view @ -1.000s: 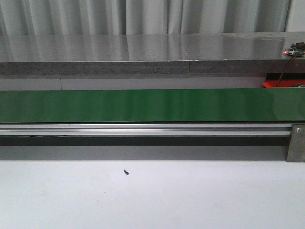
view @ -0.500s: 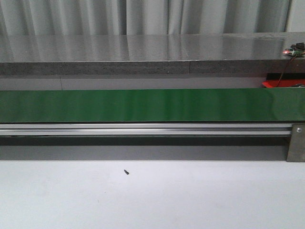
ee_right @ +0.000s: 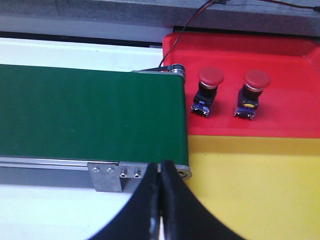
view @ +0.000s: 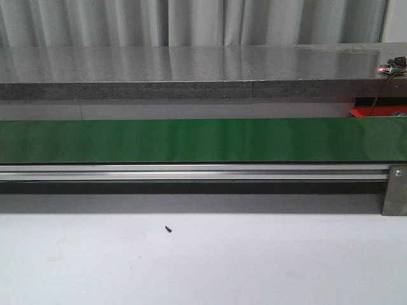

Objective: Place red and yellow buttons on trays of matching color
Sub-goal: 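Set the yellow button on the green belt and open the left gripper, then lower the left gripper and grasp a second yellow button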

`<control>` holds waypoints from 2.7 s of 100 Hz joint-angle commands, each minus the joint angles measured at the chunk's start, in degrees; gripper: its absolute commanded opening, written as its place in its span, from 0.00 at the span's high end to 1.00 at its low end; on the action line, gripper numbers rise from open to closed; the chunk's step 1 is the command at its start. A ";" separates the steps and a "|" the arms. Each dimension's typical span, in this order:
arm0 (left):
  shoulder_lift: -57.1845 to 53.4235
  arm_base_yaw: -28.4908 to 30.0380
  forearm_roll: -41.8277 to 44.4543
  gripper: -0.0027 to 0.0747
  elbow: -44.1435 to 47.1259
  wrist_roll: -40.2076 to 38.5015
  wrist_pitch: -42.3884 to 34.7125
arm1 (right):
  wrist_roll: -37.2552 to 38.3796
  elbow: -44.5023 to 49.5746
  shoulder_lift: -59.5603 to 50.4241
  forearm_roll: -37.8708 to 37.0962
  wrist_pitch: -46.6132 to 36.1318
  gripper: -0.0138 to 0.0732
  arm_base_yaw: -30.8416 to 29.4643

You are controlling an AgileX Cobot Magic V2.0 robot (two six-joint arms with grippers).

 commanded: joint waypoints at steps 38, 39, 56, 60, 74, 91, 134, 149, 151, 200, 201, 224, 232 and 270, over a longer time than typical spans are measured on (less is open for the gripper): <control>0.39 -1.58 -5.52 0.39 -3.23 1.27 -3.68 | -0.55 -1.47 -0.11 -0.02 -4.45 0.91 0.13; 0.39 -1.58 -5.51 0.37 -3.33 1.27 -3.44 | -0.55 -1.47 -0.11 -0.02 -4.45 0.91 0.13; -0.30 -1.58 -6.72 0.23 -6.29 1.27 -1.44 | -0.55 -1.47 -0.11 -0.02 -4.45 0.91 0.13; -0.86 -1.58 -6.82 0.23 -6.80 1.27 -1.34 | -0.55 -1.47 -0.11 -0.02 -4.45 0.91 0.13; -2.73 -1.46 -6.71 0.23 -7.37 1.27 -1.19 | -0.55 -1.47 -0.11 -0.02 -4.45 0.91 0.13; -3.81 0.21 -4.84 0.23 -7.37 1.27 -1.02 | -0.55 -1.47 -0.11 -0.02 -4.45 0.91 0.13; -1.11 12.76 1.97 0.23 -7.37 6.72 3.17 | -0.55 -1.47 -0.11 -0.02 -4.45 0.91 0.13; 1.72 16.53 2.06 0.23 -7.26 7.05 2.42 | -0.55 -1.47 -0.11 -0.02 -4.45 0.91 0.13; 2.15 16.87 1.96 0.23 -7.26 7.16 2.35 | -0.55 -1.47 -0.11 -0.02 -4.45 0.91 0.13; 10.83 17.73 0.62 0.23 -7.26 11.24 -1.87 | -0.55 -1.47 -0.11 -0.02 -4.45 0.91 0.13; 11.01 17.73 0.62 0.23 -7.26 11.24 -1.87 | -0.55 -1.47 -0.11 -0.02 -4.45 0.91 0.13; 13.48 17.73 -0.18 0.25 -7.26 11.37 -3.36 | -0.55 -1.47 -0.11 -0.02 -4.45 0.91 0.13; 14.04 17.73 -0.18 0.31 -7.26 11.62 -3.87 | -0.55 -1.47 -0.11 -0.02 -4.45 0.91 0.13; 14.12 17.73 -0.28 0.85 -7.26 11.62 -5.23 | -0.55 -1.47 -0.11 -0.02 -4.45 0.91 0.13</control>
